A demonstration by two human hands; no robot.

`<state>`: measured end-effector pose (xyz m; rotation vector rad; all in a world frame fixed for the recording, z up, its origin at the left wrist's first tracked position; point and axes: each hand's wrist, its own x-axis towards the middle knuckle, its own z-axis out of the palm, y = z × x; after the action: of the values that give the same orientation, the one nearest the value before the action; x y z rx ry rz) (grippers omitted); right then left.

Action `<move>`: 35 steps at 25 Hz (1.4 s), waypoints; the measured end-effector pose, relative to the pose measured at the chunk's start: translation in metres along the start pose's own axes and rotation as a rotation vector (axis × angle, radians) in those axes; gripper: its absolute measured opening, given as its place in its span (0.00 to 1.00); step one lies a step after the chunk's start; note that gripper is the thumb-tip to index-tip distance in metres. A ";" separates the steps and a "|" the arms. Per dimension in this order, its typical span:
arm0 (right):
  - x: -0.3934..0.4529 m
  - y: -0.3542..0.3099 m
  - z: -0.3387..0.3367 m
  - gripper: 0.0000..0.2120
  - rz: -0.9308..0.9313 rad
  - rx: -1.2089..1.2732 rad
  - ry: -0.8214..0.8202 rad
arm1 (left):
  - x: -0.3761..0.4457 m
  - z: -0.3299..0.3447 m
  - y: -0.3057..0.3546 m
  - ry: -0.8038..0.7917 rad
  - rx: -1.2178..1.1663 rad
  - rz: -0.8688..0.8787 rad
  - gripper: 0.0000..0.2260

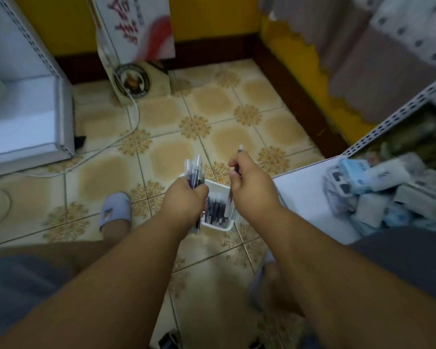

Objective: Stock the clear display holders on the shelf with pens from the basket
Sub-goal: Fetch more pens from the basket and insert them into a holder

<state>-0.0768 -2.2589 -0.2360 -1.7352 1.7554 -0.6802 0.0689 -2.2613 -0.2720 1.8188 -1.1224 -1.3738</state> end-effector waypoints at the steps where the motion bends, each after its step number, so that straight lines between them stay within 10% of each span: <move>1: -0.018 -0.009 -0.012 0.05 -0.008 0.012 0.040 | -0.021 -0.004 0.009 -0.012 0.000 0.036 0.05; 16: -0.235 -0.058 -0.206 0.09 0.019 0.147 0.816 | -0.252 0.081 0.146 -0.466 -0.147 0.587 0.04; 20: -0.285 -0.064 -0.256 0.12 0.118 0.535 0.985 | -0.297 0.109 0.183 -0.695 -0.207 0.609 0.04; 35: -0.383 -0.005 -0.391 0.10 0.343 -0.093 1.510 | -0.401 0.243 0.239 -1.134 -0.374 0.482 0.02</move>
<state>-0.3520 -1.8912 0.0614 -0.7428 2.8763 -2.0477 -0.2722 -2.0111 0.0413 0.3475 -1.5185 -2.1293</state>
